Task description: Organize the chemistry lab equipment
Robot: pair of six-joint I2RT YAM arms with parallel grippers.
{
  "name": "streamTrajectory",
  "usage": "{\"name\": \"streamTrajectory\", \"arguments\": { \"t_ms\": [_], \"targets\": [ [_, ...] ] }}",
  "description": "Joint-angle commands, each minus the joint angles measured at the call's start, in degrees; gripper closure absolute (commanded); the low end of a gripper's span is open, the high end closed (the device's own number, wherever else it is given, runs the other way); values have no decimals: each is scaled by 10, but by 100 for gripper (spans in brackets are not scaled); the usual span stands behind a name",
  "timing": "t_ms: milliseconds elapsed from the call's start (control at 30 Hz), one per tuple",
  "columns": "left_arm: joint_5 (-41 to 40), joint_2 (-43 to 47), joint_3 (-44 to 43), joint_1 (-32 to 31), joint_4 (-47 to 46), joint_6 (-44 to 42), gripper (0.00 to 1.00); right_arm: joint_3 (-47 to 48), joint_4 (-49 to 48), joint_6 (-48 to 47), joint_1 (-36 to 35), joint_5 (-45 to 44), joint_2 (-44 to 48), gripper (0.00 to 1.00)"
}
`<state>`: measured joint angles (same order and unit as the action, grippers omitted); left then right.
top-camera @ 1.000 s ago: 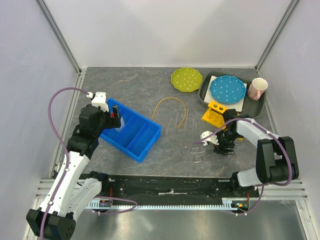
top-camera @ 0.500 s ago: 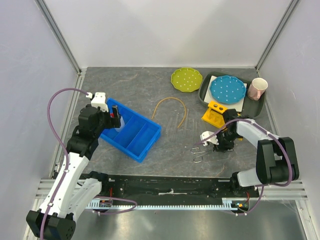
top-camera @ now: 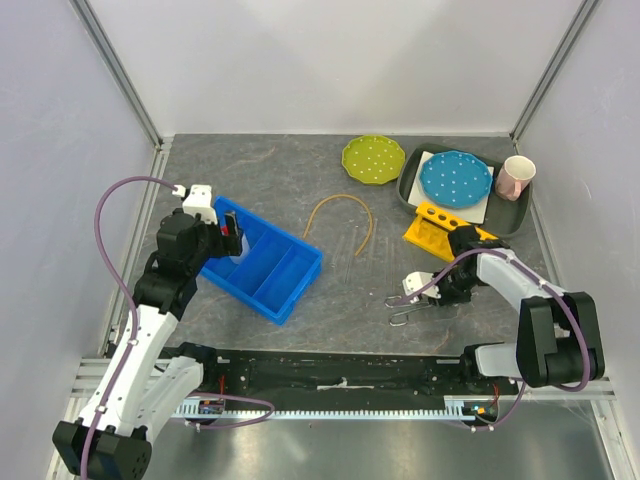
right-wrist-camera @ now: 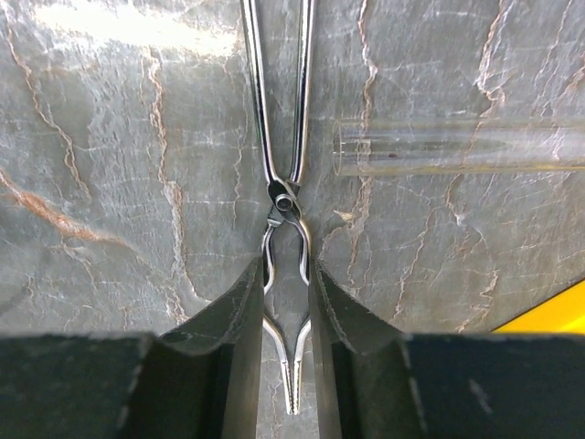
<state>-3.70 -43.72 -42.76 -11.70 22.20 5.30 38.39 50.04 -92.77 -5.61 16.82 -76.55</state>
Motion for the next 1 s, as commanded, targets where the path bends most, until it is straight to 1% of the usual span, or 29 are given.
{"name": "streamTrajectory", "arguments": {
  "t_ms": [0, 33, 100, 233, 267, 300, 333, 367, 400, 500, 533, 600, 633, 700, 733, 833, 900, 933, 967],
  "targets": [
    [33, 15, 5, 0, -35, -21, 14, -11, 32, -24, 3, 7, 7, 74],
    [57, 22, 6, 0, -39, -20, 14, -7, 39, -28, 3, 15, 17, 75],
    [77, 31, 14, 0, -53, -18, 14, -2, 55, -34, 2, 28, 31, 77],
    [116, 51, 30, 0, -81, 7, 0, 6, 71, -37, 2, 53, 63, 80],
    [120, 53, 29, 0, -84, 20, 0, 6, 74, -36, 2, 57, 66, 80],
    [127, 53, 25, 0, -87, 27, 0, 7, 75, -36, 2, 60, 68, 82],
    [156, 52, 23, 0, -87, 32, 0, 6, 75, -33, 3, 63, 70, 88],
    [174, 51, 22, 0, -86, 46, 0, 5, 74, -33, 3, 67, 69, 92],
    [192, 51, 17, 0, -84, 56, 0, 5, 73, -33, 3, 68, 70, 93],
    [284, 56, 11, 0, -78, 97, 0, 8, 72, -21, 2, 68, 71, 91],
    [301, 56, 8, 0, -74, 119, 0, 12, 71, -3, 2, 69, 72, 87],
    [351, 61, 5, 0, -69, 142, 0, 28, 74, 17, 2, 72, 76, 85],
    [364, 63, 7, -1, -69, 171, 0, 34, 75, 33, 3, 73, 76, 84],
    [392, 69, 16, -9, -67, 193, 0, 49, 77, 45, 3, 80, 71, 83],
    [394, 72, 23, -14, -64, 209, 0, 55, 79, 61, 3, 81, 69, 83],
    [389, 93, 36, -39, -45, 220, 0, 74, 78, 80, 13, 67, 53, 83],
    [378, 112, 42, -45, -28, 216, 0, 80, 80, 71, 27, 56, 40, 82],
    [375, 118, 50, -47, -22, 213, 0, 83, 83, 64, 45, 54, 34, 81],
    [374, 130, 54, -46, -19, 210, 0, 86, 86, 45, 53, 52, 24, 80]
  ]
}}
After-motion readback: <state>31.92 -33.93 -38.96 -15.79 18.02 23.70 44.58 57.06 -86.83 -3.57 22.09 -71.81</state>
